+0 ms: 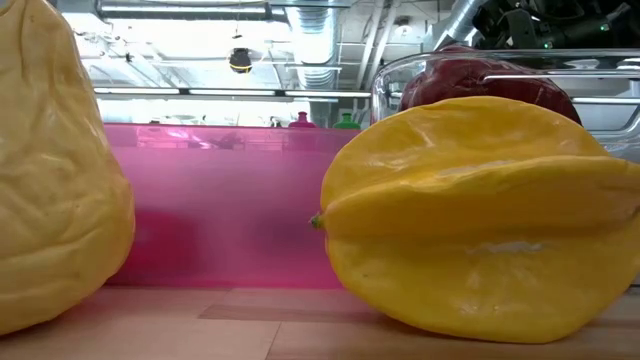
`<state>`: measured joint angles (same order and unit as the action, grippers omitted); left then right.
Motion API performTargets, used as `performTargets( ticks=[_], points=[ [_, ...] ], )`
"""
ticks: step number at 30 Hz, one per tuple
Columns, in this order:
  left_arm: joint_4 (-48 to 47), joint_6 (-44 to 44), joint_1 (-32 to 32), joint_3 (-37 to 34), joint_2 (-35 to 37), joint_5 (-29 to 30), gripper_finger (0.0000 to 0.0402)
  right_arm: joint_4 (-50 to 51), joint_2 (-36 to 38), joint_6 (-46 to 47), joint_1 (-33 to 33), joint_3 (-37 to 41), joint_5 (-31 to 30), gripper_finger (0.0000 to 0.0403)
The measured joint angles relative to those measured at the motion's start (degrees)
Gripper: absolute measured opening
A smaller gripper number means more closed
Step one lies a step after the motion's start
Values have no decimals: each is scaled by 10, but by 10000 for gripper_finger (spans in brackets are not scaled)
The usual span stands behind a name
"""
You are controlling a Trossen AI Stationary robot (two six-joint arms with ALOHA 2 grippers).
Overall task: Pick & Place Food Item
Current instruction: Put the blue and pink tuna can into the red bin
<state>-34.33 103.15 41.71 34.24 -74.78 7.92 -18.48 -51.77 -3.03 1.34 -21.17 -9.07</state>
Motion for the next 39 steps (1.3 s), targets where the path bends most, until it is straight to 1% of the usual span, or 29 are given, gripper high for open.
performTargets(
  ticks=[5,9,14,17,19,22,25,28,33,39],
  points=[
    [3,-10,-3,0,1,0,337,-1,0,0,0,0,0,0],
    [2,-10,-2,0,17,0,325,-1,0,0,0,0,0,0],
    [-5,-48,-2,0,75,1,308,-1,0,0,0,0,0,0],
    [-34,-55,-2,0,122,-4,296,0,0,0,0,0,0,0],
    [-69,-49,-2,0,149,-29,289,0,0,0,0,0,0,0],
    [-123,-36,-2,0,176,-89,278,0,0,0,0,0,0,0],
    [-152,-35,-2,0,182,-138,269,0,0,0,0,0,0,0],
    [-158,-35,-1,0,180,-160,263,0,0,0,-1,0,0,0],
    [-156,-35,-1,0,180,-162,268,0,0,0,-1,0,0,0],
    [-156,-38,3,0,180,-166,298,1,0,0,-1,0,0,0]
  ],
)
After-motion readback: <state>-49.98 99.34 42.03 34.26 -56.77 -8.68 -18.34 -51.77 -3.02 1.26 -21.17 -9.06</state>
